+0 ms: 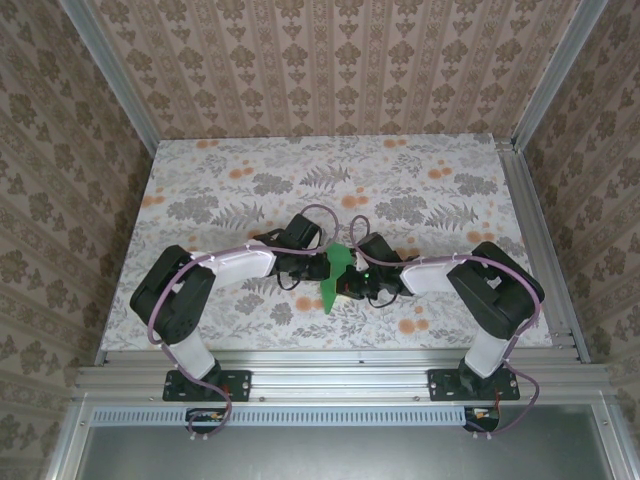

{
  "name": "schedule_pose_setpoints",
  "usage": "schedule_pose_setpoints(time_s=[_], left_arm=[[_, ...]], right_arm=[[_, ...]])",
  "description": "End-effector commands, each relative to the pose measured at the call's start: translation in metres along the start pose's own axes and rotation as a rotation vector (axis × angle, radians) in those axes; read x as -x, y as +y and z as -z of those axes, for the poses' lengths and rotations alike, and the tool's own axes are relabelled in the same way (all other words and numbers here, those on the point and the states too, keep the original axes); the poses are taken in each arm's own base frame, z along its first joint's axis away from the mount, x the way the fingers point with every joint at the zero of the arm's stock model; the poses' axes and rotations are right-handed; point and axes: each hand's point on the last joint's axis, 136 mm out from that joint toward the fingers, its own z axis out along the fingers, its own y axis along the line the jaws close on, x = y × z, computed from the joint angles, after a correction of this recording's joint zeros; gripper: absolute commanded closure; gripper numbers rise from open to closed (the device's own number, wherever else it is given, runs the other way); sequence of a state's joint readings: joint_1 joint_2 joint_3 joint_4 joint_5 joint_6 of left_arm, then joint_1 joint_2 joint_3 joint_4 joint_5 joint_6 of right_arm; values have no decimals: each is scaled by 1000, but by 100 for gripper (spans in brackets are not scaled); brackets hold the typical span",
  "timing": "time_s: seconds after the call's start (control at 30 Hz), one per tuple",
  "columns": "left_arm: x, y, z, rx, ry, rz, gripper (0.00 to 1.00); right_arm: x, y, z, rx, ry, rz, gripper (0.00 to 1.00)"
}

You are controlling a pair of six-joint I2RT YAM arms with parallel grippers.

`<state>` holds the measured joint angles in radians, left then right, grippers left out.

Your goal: Fold a paper plane with a square sheet of paper (pick it up from the middle)

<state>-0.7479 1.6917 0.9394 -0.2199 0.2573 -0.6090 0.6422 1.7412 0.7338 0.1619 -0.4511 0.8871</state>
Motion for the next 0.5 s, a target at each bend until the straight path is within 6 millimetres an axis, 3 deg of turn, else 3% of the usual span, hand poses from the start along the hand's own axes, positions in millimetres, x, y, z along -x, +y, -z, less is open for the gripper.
schedule_pose_setpoints(time_s=[0.0,0.2,0.47], left_arm=[[5,-15,9,-45,-15,-3,82],[4,-12,19,-21,-30,-5,74],[-8,-7,21,-26,-19,12,75]], right_arm=[[-1,-15,-6,-70,10,0,93],[-1,-17,-8,-69,14,-3,94],[-1,-17,-7,-66,13,-8,95]])
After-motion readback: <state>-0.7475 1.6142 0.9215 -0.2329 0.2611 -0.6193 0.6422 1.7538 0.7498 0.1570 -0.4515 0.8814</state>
